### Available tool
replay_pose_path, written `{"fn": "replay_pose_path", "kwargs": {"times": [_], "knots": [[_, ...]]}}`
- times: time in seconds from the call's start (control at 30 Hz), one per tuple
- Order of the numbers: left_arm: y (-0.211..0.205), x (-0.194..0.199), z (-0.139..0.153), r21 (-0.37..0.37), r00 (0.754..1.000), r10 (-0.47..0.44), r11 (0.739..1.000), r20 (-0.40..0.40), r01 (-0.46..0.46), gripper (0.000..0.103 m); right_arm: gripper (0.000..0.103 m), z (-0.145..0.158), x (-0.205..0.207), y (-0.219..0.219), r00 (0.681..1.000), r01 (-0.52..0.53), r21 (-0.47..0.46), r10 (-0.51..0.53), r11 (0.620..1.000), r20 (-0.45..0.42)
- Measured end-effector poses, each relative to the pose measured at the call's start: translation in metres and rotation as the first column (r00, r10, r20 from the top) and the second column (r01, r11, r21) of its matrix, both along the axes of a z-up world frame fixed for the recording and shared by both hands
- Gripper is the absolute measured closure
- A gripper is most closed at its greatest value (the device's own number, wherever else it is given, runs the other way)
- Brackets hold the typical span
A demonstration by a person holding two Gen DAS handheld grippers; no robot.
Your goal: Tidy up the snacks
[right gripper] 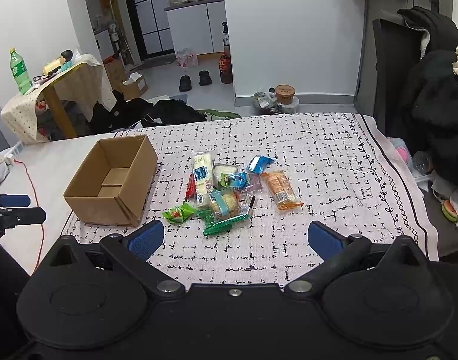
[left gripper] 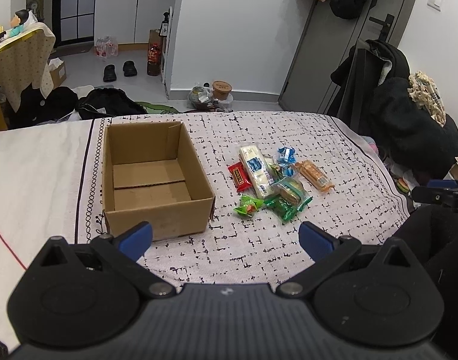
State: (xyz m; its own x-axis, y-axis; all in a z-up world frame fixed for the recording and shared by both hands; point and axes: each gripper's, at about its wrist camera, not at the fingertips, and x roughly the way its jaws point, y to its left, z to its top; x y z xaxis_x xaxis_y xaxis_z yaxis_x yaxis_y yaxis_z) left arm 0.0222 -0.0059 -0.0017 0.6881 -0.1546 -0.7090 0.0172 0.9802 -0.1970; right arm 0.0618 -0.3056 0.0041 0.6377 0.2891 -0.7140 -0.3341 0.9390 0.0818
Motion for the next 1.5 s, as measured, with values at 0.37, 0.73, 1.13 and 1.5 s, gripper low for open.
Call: {"fn": "replay_pose_path", "kwargs": {"times": [0.37, 0.73, 1.13, 1.5], "knots": [[0.000, -0.001, 0.001, -0.012, 1.000, 0.011, 1.000, 0.002, -0.011, 0.000, 0.000, 0.000, 0.002, 0.001, 1.000, 0.000, 0.002, 0.000, 1.000, 0.005], [0.002, 0.008, 0.005, -0.005, 0.999, -0.019, 1.000, 0.026, 0.019, 0.000, 0.000, -0.011, 0.010, 0.000, 0.999, -0.027, 0.063, 0.029, 0.998, -0.024], [0.007, 0.052, -0.006, -0.006, 1.000, -0.030, 1.000, -0.006, 0.030, 0.001, 0.006, -0.035, 0.037, 0.004, 0.996, -0.022, 0.071, 0.028, 0.997, -0.085], [-0.013, 0.085, -0.020, 0.009, 0.990, -0.134, 0.991, -0.042, 0.135, 0.002, 0.014, -0.053, 0.059, 0.012, 0.992, -0.012, 0.067, 0.020, 0.998, -0.124]]}}
